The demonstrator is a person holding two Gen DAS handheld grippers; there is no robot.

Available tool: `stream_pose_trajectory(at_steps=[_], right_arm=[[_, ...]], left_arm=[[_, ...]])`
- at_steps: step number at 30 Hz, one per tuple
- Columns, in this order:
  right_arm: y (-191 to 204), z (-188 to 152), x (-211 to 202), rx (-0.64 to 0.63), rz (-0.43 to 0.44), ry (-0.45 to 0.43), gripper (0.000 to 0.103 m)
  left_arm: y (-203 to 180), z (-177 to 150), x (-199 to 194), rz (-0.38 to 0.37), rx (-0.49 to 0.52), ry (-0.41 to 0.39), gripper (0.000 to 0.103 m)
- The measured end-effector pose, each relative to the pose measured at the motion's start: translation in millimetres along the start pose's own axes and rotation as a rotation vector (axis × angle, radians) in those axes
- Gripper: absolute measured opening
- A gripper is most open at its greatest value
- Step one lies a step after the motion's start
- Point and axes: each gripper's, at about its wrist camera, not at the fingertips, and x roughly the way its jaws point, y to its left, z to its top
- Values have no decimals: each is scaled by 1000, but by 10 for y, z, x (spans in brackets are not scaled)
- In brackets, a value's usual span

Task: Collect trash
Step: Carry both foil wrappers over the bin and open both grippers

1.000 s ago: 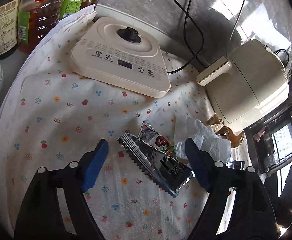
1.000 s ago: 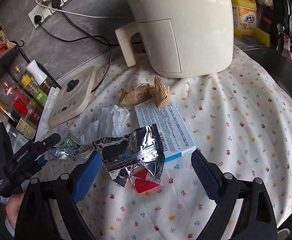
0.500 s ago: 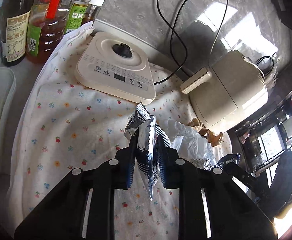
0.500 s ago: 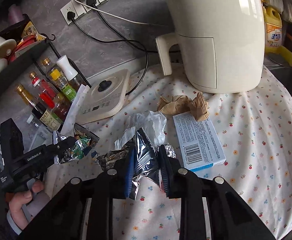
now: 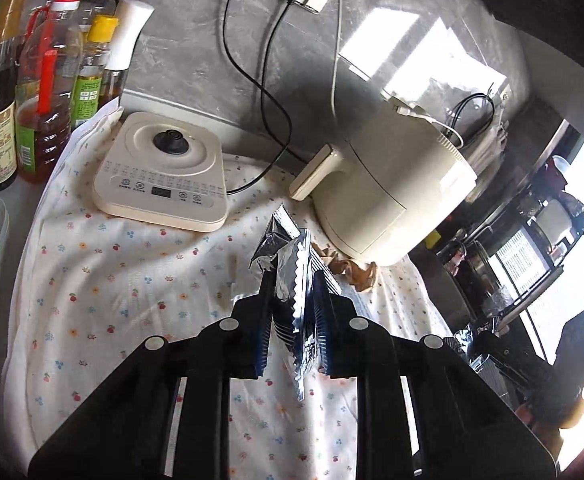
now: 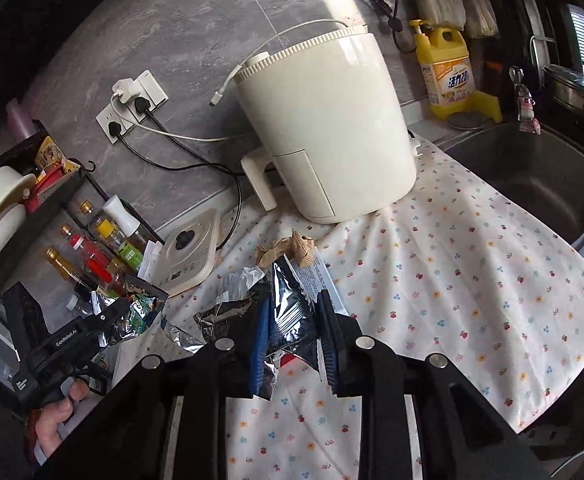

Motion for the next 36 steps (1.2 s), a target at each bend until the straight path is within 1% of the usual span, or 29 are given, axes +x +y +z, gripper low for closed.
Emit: stream_pose_trajectory(at_steps=[5, 9, 12, 18, 22, 26, 30, 34, 36], right_arm=[[-308, 4, -352, 57, -30, -53, 24], [-559, -34, -686, 95, -52, -88, 24], [-803, -104, -942, 124, -81, -100, 24], [-1417, -333, -1421, 215, -175, -105, 24], [-1848, -576, -1764, 282, -248, -103, 24], [-2271, -877, -2118, 353, -325, -96, 25], [-2707, -1269, -2484, 434, -420, -81, 27], [-3099, -1698, -2802, 522, -500, -51, 27], [-3251, -1889, -2918, 557, -527, -31, 29]], left_arm=[[-418, -79, 48, -60, 52, 16, 20], [-778, -225, 117, -112, 94, 52, 20], [-1066, -390, 190, -154, 119, 87, 20], [-1640, -811, 393, -236, 167, 182, 20], [-2038, -1157, 542, -291, 205, 258, 20], [-2453, -1591, 657, -344, 247, 347, 20], [-2862, -2089, 705, -395, 294, 438, 20], [-3170, -2595, 735, -430, 336, 537, 20], [-3300, -2841, 758, -440, 358, 584, 20]])
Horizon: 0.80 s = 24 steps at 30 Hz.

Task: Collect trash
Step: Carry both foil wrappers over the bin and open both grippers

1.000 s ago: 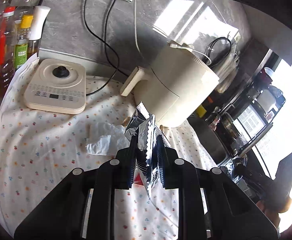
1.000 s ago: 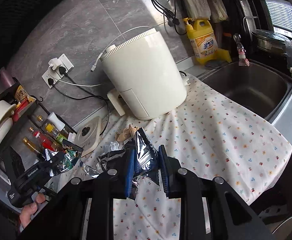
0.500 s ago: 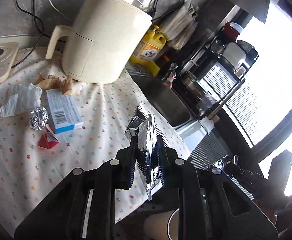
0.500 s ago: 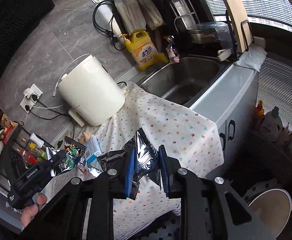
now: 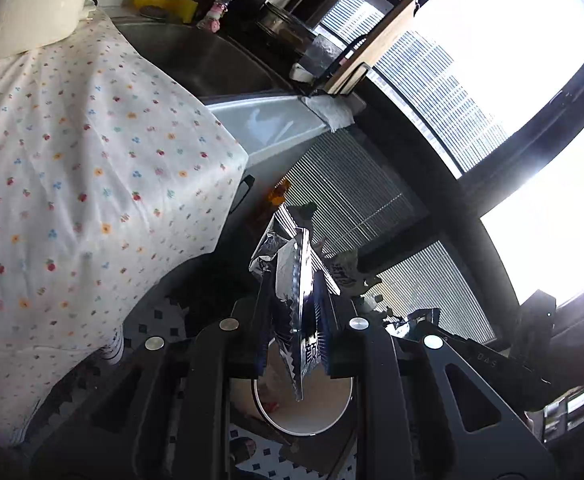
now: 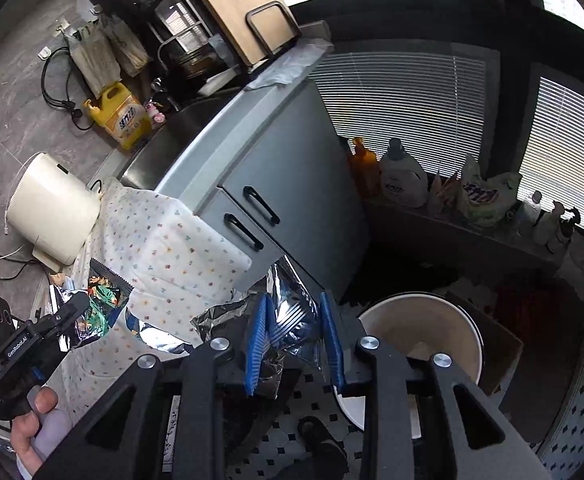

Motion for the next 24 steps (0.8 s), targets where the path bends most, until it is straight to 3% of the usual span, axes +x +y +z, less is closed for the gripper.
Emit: stream_pose_trajectory(at_steps=[2, 6, 12, 20, 22, 24], right_arm=[[-253, -74, 12, 28, -27, 23, 33], [-621, -167, 93, 68, -73, 67, 57], [-982, -191, -16, 82, -111, 49, 66], [-1495, -313, -246, 146, -178, 42, 69], [-1606, -342, -299, 161, -192, 41, 69], [-1681, -356, -341, 165, -204, 38, 69]], left_arm=[[-153, -131, 199, -9, 20, 44, 20], [-300, -353, 549, -9, 12, 111, 20], [-559, -610, 983, -17, 28, 198, 20], [-902, -901, 1533, -52, 68, 320, 20], [-959, -936, 1626, -65, 65, 340, 27], [-995, -944, 1681, -98, 52, 352, 58]])
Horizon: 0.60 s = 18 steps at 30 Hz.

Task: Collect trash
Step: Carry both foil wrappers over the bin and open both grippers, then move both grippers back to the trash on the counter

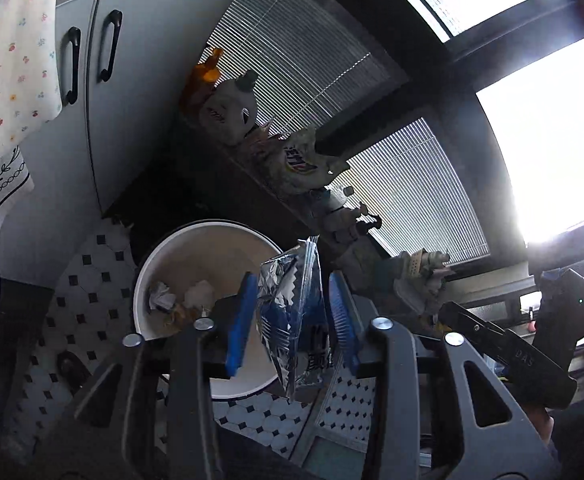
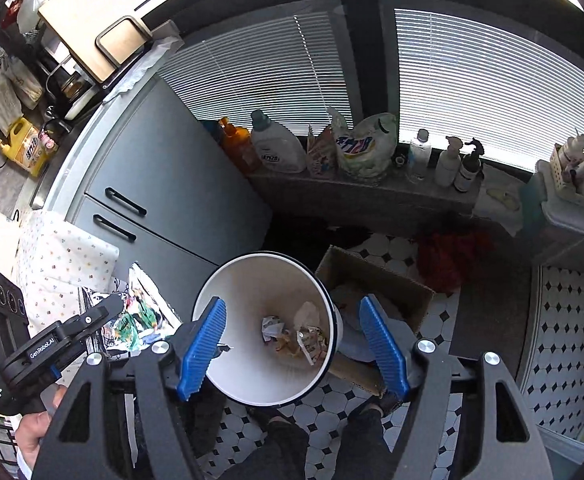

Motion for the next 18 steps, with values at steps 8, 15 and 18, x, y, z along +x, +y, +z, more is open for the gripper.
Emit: stream_pose_trajectory(at_steps=[8, 15, 18], right_arm=[[168, 19, -13, -16, 17, -9, 72], [778, 0, -3, -90, 77, -18, 86], [1107, -17, -7, -127, 107, -21, 90]], left_arm=[[12, 43, -256, 17, 21, -64, 73], [410, 85, -919, 92, -25, -174, 81], [617, 75, -1284, 130, -51, -234, 83]])
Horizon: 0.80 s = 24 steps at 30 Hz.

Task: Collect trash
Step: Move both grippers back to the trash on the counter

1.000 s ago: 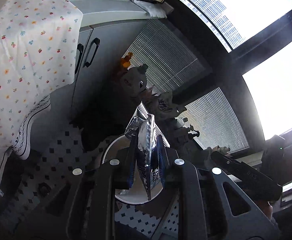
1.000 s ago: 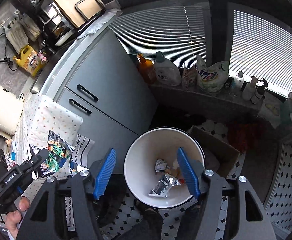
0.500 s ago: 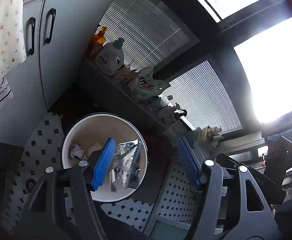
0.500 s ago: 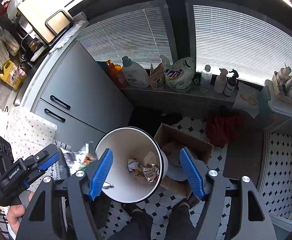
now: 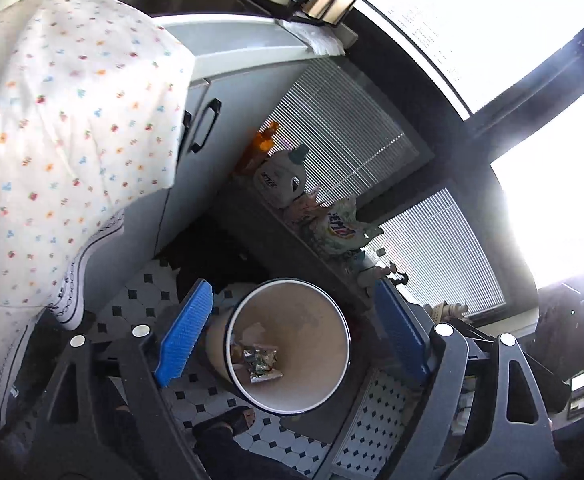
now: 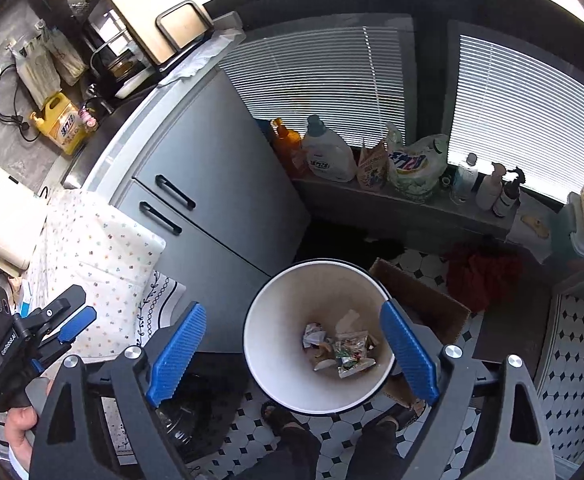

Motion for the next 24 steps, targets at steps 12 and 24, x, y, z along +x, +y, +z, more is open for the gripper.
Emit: stream_pose_trajectory(at_steps=[12, 24], right_arm=[[1467, -25, 156, -160, 129, -6, 95], [2768, -173, 388, -262, 209, -21, 95]], left_arm=[[1001, 294, -1262, 140, -90, -211, 88], [2082, 509, -2126, 217, -194, -351, 88]])
